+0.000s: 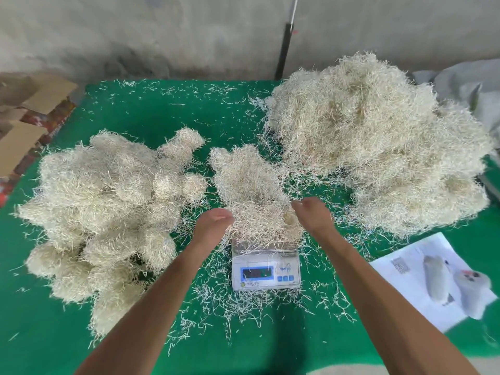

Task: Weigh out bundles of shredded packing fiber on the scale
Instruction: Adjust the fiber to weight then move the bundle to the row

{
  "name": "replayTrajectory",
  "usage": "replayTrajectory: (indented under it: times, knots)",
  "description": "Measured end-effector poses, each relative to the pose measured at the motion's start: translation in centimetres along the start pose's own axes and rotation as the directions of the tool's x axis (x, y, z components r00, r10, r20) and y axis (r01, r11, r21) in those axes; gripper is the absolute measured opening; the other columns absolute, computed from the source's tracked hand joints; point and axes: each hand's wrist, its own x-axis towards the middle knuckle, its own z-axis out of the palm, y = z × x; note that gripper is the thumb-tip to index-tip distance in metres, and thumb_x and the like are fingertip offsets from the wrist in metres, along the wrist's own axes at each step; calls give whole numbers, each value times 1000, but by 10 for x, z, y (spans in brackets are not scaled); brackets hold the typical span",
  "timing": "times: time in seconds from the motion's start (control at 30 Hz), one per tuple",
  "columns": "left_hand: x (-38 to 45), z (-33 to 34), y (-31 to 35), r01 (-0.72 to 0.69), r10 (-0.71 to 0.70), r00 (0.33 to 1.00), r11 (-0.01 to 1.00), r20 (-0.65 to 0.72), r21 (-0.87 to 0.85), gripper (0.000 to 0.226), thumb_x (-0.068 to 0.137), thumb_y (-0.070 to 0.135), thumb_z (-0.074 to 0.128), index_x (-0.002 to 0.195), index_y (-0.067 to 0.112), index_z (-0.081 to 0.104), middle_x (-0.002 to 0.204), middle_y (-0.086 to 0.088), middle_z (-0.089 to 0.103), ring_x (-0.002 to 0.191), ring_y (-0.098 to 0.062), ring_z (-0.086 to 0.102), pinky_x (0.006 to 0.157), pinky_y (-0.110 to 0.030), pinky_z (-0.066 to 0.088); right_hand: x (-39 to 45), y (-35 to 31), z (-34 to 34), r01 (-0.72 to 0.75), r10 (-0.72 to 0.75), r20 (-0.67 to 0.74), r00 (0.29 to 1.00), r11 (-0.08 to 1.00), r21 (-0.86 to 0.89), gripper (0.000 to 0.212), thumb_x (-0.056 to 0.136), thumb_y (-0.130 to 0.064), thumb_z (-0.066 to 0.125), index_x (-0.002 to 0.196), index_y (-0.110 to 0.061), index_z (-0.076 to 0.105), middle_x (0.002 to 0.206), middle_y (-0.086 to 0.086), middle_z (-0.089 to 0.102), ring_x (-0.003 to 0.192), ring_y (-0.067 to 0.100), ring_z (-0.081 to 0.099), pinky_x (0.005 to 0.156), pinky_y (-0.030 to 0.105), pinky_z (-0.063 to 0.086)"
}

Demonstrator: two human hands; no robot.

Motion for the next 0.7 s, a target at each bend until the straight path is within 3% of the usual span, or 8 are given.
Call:
replayTrajectory:
  times: [0.07, 0.17, 0.27, 0.4, 0.5, 0.57, 0.63, 0.7]
  knots:
    - [0, 3, 4, -20, 20, 1000, 999, 1, -24, 24, 92, 29, 69, 115, 23, 69, 111, 10, 70, 103, -8, 64, 99, -37, 52, 1, -2, 2, -5, 5, 35, 999, 1000, 3, 28, 105, -40, 58, 114, -14, 62, 115, 8, 66, 108, 25, 64, 105, 43, 49]
    - [-1, 6, 9, -29, 30, 1000, 998, 7, -49, 24, 93, 26, 68, 116, 18, 69, 109, 5, 71, 102, -10, 66, 97, -35, 54, 1, -8, 4, -12, 12, 15, 1000, 1000, 13, 59, 103, -42, 61, 147, -5, 49, 149, 14, 55, 135, 31, 53, 111, 42, 43]
    - [-1, 5, 9, -22, 24, 999, 998, 21, -67, 22, 93, 25, 68, 114, 17, 68, 108, 3, 71, 101, -13, 68, 93, -35, 56, 6, -8, 5, -7, 7, 1, 1000, 1000, 17, 59, 102, -44, 62, 146, -7, 49, 147, 13, 56, 128, 28, 57, 106, 40, 45]
    - [2, 6, 7, 35, -33, 999, 990, 18, -136, 19, 91, 21, 71, 110, 18, 70, 107, 1, 72, 93, -12, 72, 86, -34, 60, 8, -5, 7, -5, 6, -9, 1000, 996, 88, 55, 99, -42, 68, 142, -11, 52, 140, 12, 57, 95, 18, 62, 81, 23, 47]
    - [2, 9, 7, 50, -48, 999, 985, 14, -166, 19, 90, 21, 73, 109, 18, 71, 106, 1, 73, 90, -11, 73, 81, -28, 60, 7, 0, 7, 6, -5, -12, 1000, 996, 94, 52, 97, -38, 72, 139, -13, 54, 119, 4, 62, 105, 33, 71, 53, 12, 45]
    - [1, 13, 10, 50, -47, 999, 982, 18, -182, 20, 90, 20, 73, 110, 16, 70, 105, 0, 73, 89, -11, 73, 78, -26, 60, 8, -1, 3, 10, -10, 1, 1000, 995, 96, 50, 96, -35, 72, 138, -13, 56, 105, 0, 64, 105, 33, 71, 63, 17, 53]
    - [2, 17, 14, 51, -47, 999, 982, 27, -180, 21, 90, 21, 72, 111, 16, 70, 105, -2, 74, 89, -13, 73, 78, -28, 60, 11, -4, -2, 14, -16, 17, 1000, 994, 111, 48, 97, -34, 72, 137, -13, 57, 119, 4, 68, 95, 16, 70, 66, 16, 54]
    - [7, 19, 19, 41, -36, 999, 984, 31, -171, 20, 90, 21, 72, 110, 17, 70, 104, -1, 74, 87, -12, 74, 81, -30, 60, 16, -7, -6, 48, -52, 30, 998, 993, 111, 46, 99, -34, 69, 138, -12, 58, 136, 6, 64, 110, 17, 66, 87, 22, 50]
